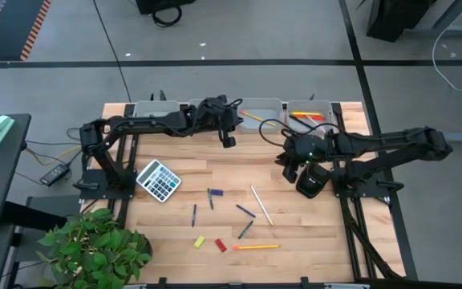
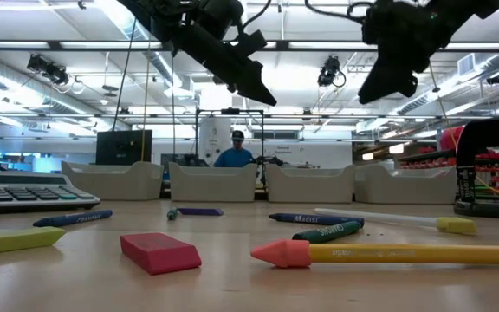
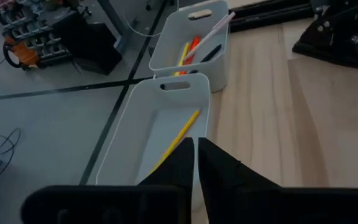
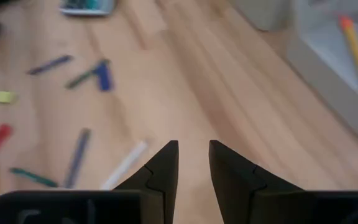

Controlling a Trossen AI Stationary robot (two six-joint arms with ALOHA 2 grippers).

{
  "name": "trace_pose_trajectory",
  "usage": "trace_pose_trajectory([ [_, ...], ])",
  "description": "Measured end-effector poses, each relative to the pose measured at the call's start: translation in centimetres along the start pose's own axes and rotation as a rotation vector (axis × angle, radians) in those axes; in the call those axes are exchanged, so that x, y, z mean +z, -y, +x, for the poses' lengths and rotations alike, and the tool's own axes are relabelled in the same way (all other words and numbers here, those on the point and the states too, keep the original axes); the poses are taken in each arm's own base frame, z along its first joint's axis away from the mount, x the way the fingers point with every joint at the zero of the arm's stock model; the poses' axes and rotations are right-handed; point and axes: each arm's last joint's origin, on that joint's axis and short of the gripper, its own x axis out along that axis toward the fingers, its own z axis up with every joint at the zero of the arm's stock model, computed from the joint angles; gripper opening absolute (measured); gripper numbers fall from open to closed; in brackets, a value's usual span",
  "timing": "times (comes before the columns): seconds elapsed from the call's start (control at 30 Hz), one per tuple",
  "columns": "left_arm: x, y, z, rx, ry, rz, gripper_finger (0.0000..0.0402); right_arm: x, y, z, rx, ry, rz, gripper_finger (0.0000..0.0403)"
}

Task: Sort crayons/erasers/pens/pencils in bins
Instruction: Put the top green crayon into the gray bin

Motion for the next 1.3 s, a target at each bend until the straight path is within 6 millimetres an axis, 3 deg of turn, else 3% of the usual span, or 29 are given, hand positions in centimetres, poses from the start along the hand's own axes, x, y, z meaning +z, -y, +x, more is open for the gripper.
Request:
trace_pose_trajectory([
  [0.2,0.3,-0.4,-1.8,-0.014,-0.039,0.018,0.0007,-0.6,-1.4,0.0,0.024,-0.011,-0.003,0.0098],
  [0.4,0.3,-1.8,-3.3,0.012,-0.043,0.005,0.0014,-0.6,-2.1,1.1,-0.009,0.01,-0.006,0.0098],
  [0.7,-0.7,-2.6,-2.9,0.047,-0.04,-0.018,0.0006,-1.1,-2.6,3.1,-0.023,-0.045,-0.044,0.0098],
  [0.9,-0.6,-2.7,-2.9,0.053,-0.027,-0.028,0.0023,-0.9,-2.6,3.6,-0.062,-0.015,-0.04,0.0098],
  [1.17,-0.6,-2.7,-2.9,0.053,-0.026,-0.017,0.0006,-0.6,-3.0,4.2,-0.053,0.028,-0.047,0.0098],
  [1.3,-0.7,-2.7,-2.9,0.051,-0.033,-0.012,0.0018,-0.6,-3.1,4.5,-0.047,0.021,-0.049,0.0098],
])
